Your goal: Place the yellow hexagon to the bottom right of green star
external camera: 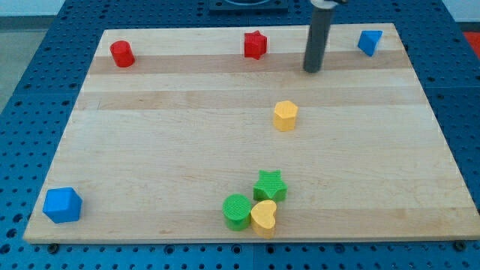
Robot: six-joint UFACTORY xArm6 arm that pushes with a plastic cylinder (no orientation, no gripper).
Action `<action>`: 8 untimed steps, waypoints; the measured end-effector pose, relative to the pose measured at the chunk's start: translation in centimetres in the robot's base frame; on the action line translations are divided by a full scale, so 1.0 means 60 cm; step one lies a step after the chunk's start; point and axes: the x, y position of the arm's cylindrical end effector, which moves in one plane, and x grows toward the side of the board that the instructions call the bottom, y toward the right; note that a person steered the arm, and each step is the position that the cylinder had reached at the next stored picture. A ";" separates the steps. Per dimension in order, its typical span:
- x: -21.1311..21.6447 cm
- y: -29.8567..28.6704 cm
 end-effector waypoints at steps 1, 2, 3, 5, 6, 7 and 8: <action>0.013 -0.102; 0.019 -0.119; 0.051 -0.108; 0.223 -0.092; 0.264 -0.090; 0.280 -0.075; 0.364 -0.005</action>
